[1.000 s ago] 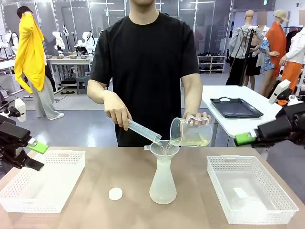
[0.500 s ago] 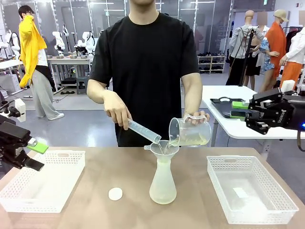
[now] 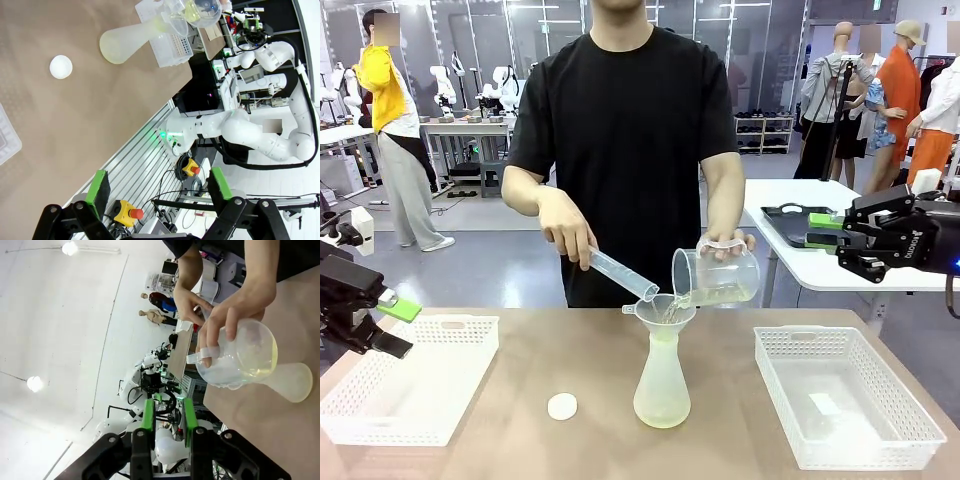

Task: Prepare the solutions needed for the experiment.
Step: Once the solution is in the Big flask , pick up the Plastic Funnel and place it back into the right Organizing basket.

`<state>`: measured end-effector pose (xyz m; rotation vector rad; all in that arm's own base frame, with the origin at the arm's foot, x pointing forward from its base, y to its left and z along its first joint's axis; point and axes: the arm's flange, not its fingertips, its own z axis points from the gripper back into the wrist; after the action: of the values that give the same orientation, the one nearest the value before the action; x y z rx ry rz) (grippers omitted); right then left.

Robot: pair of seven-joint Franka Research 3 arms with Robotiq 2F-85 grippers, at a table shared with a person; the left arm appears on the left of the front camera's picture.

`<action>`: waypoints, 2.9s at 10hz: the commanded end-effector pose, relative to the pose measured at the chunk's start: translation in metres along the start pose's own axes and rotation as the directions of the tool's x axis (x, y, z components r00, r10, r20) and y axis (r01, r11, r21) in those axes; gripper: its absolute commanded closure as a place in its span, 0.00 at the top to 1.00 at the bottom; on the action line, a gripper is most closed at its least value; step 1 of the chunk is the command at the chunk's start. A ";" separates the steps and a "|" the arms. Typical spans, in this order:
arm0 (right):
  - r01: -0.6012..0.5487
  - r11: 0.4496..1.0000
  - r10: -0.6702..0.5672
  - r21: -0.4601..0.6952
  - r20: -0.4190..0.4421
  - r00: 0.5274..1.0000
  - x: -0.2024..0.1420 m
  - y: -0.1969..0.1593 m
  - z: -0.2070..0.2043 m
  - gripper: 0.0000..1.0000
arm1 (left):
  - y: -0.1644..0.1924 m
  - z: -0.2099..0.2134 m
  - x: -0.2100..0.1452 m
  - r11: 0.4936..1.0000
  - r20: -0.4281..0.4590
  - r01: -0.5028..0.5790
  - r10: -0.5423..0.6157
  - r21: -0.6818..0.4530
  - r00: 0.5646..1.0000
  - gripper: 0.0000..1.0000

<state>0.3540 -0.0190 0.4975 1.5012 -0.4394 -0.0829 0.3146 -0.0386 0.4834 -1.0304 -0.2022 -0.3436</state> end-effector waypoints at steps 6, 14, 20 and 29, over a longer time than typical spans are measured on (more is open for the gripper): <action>0.004 1.000 -0.005 -0.003 -0.015 1.000 -0.001 0.000 0.000 0.30 | -0.001 -0.002 0.003 0.999 0.011 0.020 -0.019 -0.028 1.000 1.00; 0.034 0.999 -0.041 -0.041 -0.188 0.981 -0.024 -0.007 -0.006 0.30 | -0.001 -0.002 0.003 0.999 0.011 0.020 -0.019 -0.028 1.000 1.00; 0.037 0.998 -0.047 -0.050 -0.221 0.974 -0.026 -0.013 -0.013 0.79 | -0.001 -0.002 0.003 0.999 0.011 0.020 -0.019 -0.028 1.000 1.00; -0.015 0.987 -0.023 -0.160 -0.232 0.972 -0.021 -0.005 -0.018 0.79 | -0.001 -0.002 0.003 0.999 0.011 0.020 -0.019 -0.028 1.000 1.00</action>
<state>0.3403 0.0003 0.4791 1.4002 -0.2378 0.0382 0.3146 -0.0385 0.4834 -1.0304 -0.2022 -0.3436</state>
